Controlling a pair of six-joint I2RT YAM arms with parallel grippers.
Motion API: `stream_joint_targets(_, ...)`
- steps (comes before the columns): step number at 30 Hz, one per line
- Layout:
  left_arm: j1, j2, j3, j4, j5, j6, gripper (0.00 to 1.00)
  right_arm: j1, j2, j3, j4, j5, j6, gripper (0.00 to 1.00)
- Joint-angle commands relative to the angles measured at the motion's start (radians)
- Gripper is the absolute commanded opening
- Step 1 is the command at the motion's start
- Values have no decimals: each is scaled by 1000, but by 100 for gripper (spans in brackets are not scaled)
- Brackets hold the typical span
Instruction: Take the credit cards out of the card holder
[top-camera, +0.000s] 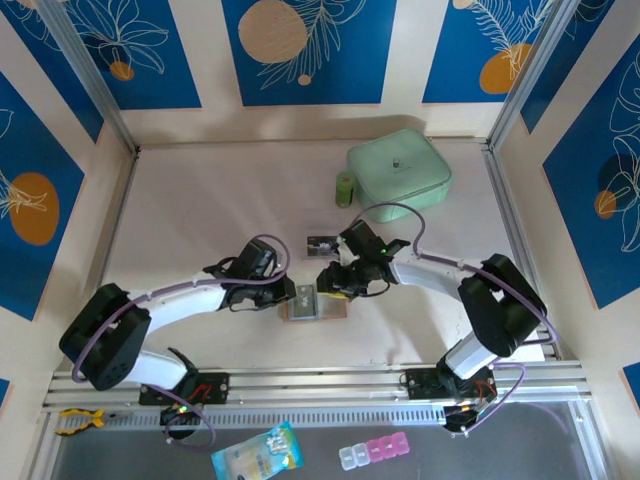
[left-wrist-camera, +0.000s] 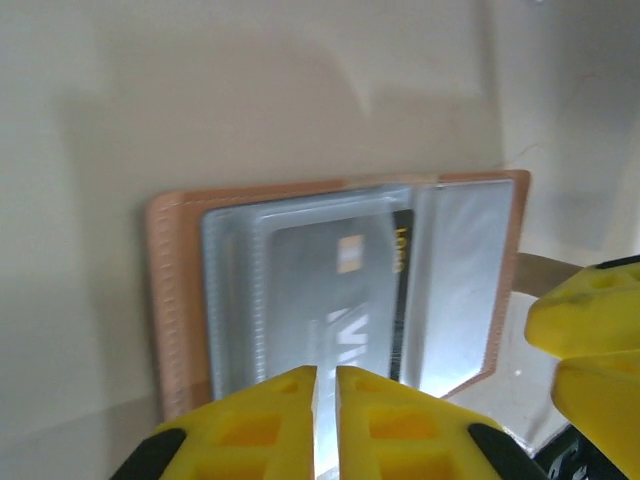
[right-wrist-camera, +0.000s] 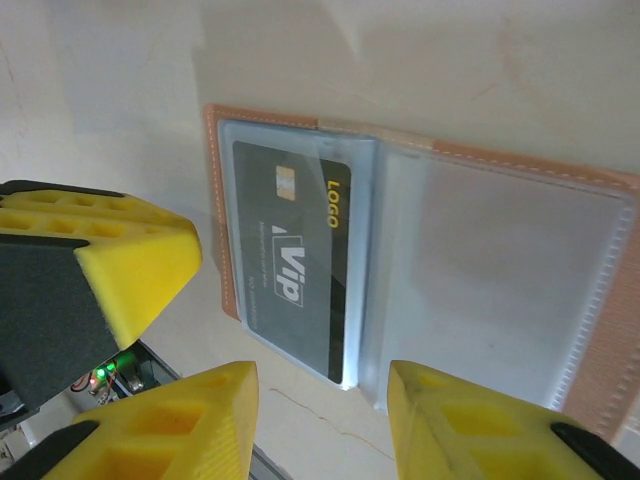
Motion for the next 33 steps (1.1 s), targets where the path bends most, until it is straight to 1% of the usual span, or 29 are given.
stream_joint_targets(1,16,-10,-22,14,19,11,15,23,35,38,10,-27,20,39)
stream_joint_targets(13,20,54,-35,44,34,11,18,66,121,93,16,-37,24,39)
stream_joint_targets(18,20,68,-25,-6,18,22,18,68,137,108,14,-40,21,39)
stream_joint_targets(24,20,63,-23,-22,15,23,18,69,158,122,13,-47,18,39)
stream_joint_targets(33,20,43,-12,-50,7,27,24,73,177,132,12,-49,12,39)
